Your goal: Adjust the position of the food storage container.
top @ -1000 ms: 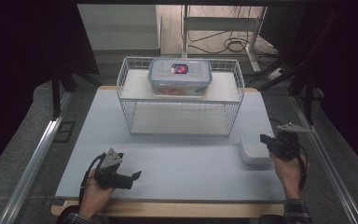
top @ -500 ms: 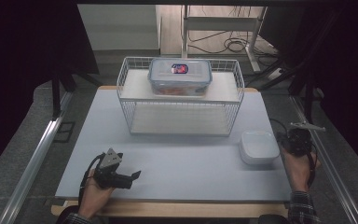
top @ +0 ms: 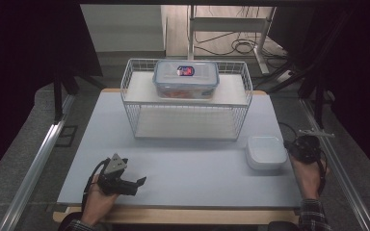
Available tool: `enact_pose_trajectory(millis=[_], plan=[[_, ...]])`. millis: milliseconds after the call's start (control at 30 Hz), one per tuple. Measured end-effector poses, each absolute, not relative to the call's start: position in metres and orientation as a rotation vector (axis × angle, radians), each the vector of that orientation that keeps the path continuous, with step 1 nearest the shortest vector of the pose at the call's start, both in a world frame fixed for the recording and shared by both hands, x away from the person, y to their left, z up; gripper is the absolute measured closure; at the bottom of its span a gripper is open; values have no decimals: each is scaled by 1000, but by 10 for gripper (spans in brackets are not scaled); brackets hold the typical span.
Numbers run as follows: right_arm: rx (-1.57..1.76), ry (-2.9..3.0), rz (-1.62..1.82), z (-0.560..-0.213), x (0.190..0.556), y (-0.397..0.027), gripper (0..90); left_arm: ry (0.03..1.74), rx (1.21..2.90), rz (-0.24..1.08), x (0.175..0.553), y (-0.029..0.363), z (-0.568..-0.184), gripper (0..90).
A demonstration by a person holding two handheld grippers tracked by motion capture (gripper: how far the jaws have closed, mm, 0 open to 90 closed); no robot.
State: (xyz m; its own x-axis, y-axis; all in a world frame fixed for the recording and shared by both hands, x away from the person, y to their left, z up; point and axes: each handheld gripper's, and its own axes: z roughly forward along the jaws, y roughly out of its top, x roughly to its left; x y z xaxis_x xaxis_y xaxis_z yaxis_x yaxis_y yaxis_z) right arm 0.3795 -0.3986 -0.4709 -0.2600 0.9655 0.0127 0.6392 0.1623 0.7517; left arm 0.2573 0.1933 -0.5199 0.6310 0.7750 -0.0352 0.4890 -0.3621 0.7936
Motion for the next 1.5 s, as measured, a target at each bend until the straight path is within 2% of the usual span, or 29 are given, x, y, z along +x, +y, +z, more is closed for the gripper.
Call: enact_pose_trajectory(millis=[600, 1167, 1500], plan=[[1446, 2130, 986, -474, 370, -348, 897, 986, 2047, 438, 258, 192, -521, 37], [1316, 2336, 1035, -476, 354, -276, 896, 987, 2050, 435, 257, 192, -521, 38], [1270, 2412, 1070, -478, 345, -247, 896, 988, 2054, 430, 258, 191, -521, 39]])
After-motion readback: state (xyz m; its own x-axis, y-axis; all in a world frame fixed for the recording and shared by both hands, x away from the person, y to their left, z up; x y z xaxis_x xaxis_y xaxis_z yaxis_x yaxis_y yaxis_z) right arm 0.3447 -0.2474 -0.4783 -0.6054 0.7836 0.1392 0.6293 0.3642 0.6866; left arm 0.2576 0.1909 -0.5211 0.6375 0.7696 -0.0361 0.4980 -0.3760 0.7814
